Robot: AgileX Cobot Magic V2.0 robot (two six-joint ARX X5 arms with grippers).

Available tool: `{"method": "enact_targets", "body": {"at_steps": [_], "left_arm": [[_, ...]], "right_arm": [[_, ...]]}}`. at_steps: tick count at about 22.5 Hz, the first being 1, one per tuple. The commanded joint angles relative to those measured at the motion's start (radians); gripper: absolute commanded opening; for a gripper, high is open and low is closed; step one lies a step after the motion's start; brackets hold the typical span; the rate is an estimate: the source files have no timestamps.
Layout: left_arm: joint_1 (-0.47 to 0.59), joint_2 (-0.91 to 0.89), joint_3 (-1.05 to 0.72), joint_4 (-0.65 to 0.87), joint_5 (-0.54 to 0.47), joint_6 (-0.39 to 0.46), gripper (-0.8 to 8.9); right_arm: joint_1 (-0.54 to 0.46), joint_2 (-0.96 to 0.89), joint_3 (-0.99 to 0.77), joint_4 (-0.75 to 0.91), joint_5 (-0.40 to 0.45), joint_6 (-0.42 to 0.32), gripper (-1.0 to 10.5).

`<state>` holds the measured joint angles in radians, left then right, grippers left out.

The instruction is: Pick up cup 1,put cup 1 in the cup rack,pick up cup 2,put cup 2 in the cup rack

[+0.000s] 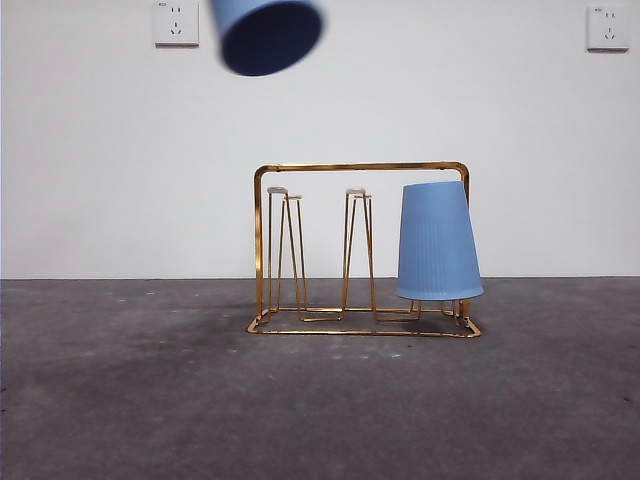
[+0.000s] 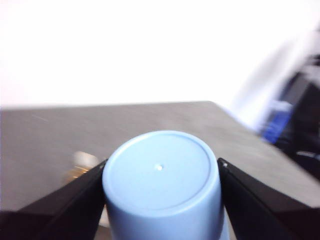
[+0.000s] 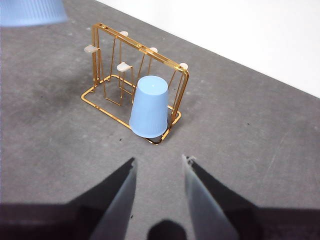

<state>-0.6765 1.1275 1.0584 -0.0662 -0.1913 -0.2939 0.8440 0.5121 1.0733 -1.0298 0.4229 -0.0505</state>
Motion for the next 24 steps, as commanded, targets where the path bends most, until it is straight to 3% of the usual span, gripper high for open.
{"method": "enact_targets", "body": {"at_steps": [1,8,24], "left_arm": [[-0.005,0.002,-0.003,0.007,-0.084,0.125,-0.05],[-0.005,0.086,-0.003,0.066,-0.174,0.171,-0.05],[-0.002,0.320,-0.003,0.257,-0.176,0.172,-0.05]], "right_arm": [[0.000,-0.002,0.005,0.005,0.000,0.031,1.6],[0.000,-0.002,0.005,0.005,0.000,0.035,1.6],[0.000,-0.002,0.005,-0.019,0.000,0.059,1.6]]}}
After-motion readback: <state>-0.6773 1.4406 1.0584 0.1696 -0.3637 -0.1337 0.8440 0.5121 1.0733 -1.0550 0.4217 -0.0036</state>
